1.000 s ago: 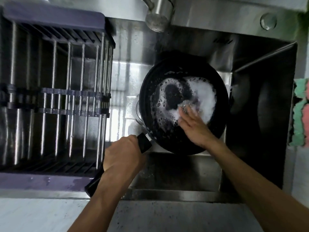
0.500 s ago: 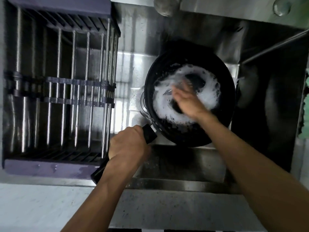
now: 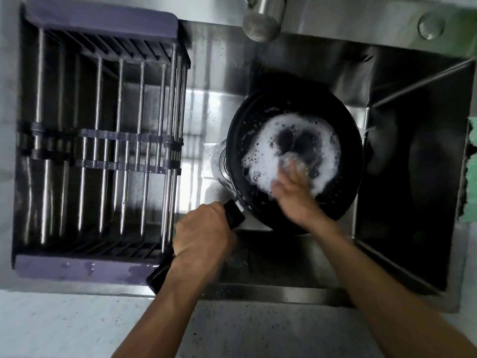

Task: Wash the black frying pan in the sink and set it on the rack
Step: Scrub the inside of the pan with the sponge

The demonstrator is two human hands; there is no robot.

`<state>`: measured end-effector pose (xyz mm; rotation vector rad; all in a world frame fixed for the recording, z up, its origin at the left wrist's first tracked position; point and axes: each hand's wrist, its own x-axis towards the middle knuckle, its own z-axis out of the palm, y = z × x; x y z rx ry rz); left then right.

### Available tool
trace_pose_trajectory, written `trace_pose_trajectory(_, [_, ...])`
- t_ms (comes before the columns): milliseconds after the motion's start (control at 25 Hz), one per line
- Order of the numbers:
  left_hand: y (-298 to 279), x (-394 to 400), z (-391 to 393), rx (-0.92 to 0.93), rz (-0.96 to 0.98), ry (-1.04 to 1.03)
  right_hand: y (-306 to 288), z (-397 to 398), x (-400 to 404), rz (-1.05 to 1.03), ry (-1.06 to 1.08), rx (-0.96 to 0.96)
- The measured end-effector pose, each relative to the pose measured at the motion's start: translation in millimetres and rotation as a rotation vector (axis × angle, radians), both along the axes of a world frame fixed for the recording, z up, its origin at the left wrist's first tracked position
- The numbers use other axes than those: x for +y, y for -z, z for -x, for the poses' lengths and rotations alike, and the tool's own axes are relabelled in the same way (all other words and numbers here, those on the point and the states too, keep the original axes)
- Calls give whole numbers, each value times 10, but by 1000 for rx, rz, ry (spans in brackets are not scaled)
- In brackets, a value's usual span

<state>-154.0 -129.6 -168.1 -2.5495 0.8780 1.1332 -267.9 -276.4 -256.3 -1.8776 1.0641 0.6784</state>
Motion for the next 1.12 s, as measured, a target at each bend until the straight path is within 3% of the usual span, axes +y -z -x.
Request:
trace_pose_trajectory(120, [-7, -5, -4, 6, -2, 11, 10, -504, 27, -239, -3, -330])
trace_pose_trajectory(240, [-21, -4, 3, 13, 15, -9, 96, -195, -530, -20, 106, -69])
trace_pose_trajectory(320, [-15, -4, -14, 11, 1, -13, 59, 74, -221, -82, 122, 14])
trace_pose_trajectory(440, [4, -1, -12, 16, 0, 5, 37, -570, 229, -508, 335, -524])
trace_pose_trajectory(520, [11, 10, 1, 22, 14, 0, 88, -860, -181, -246, 415, -510])
trace_pose_trajectory(600, [7, 14, 3, 24, 23, -2, 235, -520, -357, 60, 373, -231])
trace_pose_trajectory(640, [5, 19, -10, 26, 21, -2, 221, -342, -266, 39, 329, -126])
trace_pose_trajectory(680, [7, 11, -10, 30, 18, -5, 165, -298, -99, -70, 253, -164])
trace_pose_trajectory(760, [9, 12, -12, 31, -7, -5, 39, -612, 58, -328, 305, -525])
trace_pose_trajectory(800, [9, 2, -6, 30, -11, -2, 92, -781, -76, -259, 301, -624])
trace_pose_trajectory(840, [1, 0, -1, 29, -8, -1, 165, -865, -280, -70, 277, -604])
trace_pose_trajectory(920, [-20, 0, 2, 29, 4, -10, 406, -613, -559, 309, 233, -329])
trace_pose_trajectory(1000, [-36, 5, -24, 29, 8, -11, 482, -434, -431, 302, 138, -180])
trace_pose_trajectory(1080, [-52, 0, -14, 29, 11, -14, 343, -580, -356, 178, -92, -356])
trace_pose_trajectory(1120, [-57, -9, -1, 26, 20, -17, 323, -610, -519, 250, -229, -406])
